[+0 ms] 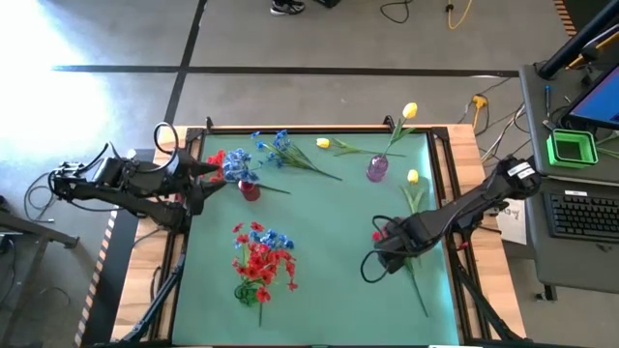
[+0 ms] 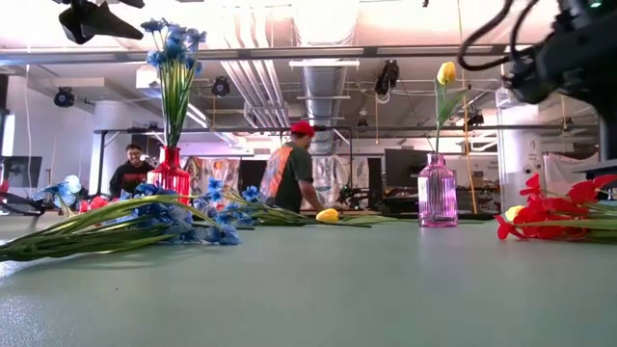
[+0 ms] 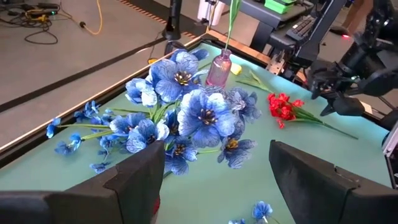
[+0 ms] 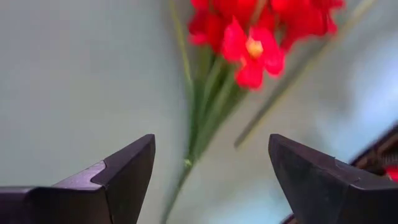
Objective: Sort flowers into vase by color
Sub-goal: Put the bottom red flower into the green vase
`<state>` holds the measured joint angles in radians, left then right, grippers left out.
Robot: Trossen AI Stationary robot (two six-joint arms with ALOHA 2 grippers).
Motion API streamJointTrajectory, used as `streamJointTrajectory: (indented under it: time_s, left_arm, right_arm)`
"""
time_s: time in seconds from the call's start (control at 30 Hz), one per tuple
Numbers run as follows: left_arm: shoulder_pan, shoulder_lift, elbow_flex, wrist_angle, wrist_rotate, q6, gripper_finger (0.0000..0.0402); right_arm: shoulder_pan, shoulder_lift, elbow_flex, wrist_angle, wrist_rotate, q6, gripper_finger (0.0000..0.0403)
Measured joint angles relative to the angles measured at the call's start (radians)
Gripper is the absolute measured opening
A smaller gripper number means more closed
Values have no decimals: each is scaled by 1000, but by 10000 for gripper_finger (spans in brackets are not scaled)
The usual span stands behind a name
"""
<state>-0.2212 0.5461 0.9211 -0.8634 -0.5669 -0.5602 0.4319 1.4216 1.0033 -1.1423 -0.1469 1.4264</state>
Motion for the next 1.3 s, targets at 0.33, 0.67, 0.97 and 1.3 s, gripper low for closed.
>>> streamJointTrajectory:
  time_s: [0.33, 0.67, 0.97, 1.3]
  left_arm:
    - [1, -1, 0, 4, -21, 32, 276]
    - [-1, 14, 71, 61, -42, 143, 276]
    - [-1, 77, 102, 199, 8, 294, 276]
    - [-1, 94, 127, 198, 8, 294, 276]
  right_arm:
    - [66, 2, -59, 145, 52, 101, 305]
    - [68, 3, -196, 278, 70, 160, 275]
    - [65, 3, -278, 410, 131, 189, 162]
    - [66, 0, -282, 425, 141, 170, 27]
